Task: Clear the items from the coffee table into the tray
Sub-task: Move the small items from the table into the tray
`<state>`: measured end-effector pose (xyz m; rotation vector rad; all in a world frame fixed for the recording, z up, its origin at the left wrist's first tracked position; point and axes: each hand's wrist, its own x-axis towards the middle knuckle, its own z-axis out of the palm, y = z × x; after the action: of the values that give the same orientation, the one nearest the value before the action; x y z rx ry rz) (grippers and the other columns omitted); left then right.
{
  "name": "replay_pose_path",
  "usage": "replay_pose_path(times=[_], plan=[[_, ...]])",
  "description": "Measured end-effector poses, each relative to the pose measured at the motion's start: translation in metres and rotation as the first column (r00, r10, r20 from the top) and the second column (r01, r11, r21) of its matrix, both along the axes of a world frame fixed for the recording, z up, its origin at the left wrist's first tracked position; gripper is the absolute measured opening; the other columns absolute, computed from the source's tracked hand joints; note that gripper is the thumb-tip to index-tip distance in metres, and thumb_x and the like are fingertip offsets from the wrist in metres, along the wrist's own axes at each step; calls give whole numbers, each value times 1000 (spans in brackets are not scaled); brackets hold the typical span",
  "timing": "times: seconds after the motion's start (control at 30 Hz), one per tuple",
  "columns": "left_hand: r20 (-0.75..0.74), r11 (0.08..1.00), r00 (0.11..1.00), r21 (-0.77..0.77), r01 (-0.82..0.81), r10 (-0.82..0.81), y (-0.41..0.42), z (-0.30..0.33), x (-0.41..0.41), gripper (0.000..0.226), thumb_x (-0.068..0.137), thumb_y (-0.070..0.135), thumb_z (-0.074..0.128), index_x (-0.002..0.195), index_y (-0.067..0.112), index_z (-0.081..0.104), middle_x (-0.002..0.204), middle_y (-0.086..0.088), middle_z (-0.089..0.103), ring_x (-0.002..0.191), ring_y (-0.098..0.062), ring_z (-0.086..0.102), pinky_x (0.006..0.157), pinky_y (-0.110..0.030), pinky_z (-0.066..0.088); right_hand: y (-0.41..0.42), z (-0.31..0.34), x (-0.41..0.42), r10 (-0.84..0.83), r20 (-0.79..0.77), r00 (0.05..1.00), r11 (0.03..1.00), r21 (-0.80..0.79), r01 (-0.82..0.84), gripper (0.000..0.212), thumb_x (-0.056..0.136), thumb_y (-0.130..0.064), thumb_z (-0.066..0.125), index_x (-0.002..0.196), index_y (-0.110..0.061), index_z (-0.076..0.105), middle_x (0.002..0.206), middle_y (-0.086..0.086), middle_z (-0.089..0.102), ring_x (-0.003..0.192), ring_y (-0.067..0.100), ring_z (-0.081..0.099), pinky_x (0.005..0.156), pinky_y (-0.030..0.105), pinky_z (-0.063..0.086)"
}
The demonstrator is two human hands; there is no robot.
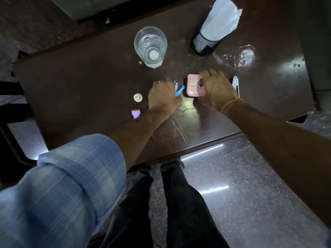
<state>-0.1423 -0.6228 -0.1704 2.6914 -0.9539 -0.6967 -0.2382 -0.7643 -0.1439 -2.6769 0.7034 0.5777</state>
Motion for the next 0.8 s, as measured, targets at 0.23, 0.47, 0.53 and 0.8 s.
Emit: replay_pose_path(times=[0.23, 0.47, 0.53, 0.8], plan=[[-69, 997, 998, -76, 3, -8, 9, 25, 5, 41, 77, 30, 70, 107, 4, 60, 103, -14, 67, 94, -30, 62, 83, -40, 51, -2, 28, 3, -37, 31, 999, 999, -16, 38, 76, 68, -25, 82, 131, -4, 45, 127, 18, 51, 117, 36, 47, 98, 45, 44], [65, 993, 997, -110, 36, -29, 40, 92, 20, 36, 75, 35, 69, 103, 14, 61, 97, -5, 66, 89, -26, 63, 78, -38, 48, 22, 94, 1, -34, 95, 995, 999, -31, 37, 72, 67, -18, 81, 129, -4, 48, 125, 17, 53, 116, 38, 49, 95, 44, 44], [98, 992, 994, -112, 49, -38, 55, 116, 26, 37, 74, 39, 68, 104, 17, 61, 98, -3, 67, 90, -25, 64, 78, -38, 43, 35, 118, 2, -20, 118, 993, 999, -34, 24, 72, 67, -19, 81, 130, -4, 49, 124, 18, 55, 117, 39, 49, 98, 43, 43], [52, 979, 999, -204, 25, -14, 155, 206, 79, 37, 70, 38, 70, 103, 24, 60, 101, 4, 65, 94, -24, 63, 80, -37, 44, 115, 208, 30, 157, 122, 980, 982, -122, -142, 64, 67, -24, 78, 124, -7, 54, 116, 14, 58, 103, 35, 55, 90, 37, 39]])
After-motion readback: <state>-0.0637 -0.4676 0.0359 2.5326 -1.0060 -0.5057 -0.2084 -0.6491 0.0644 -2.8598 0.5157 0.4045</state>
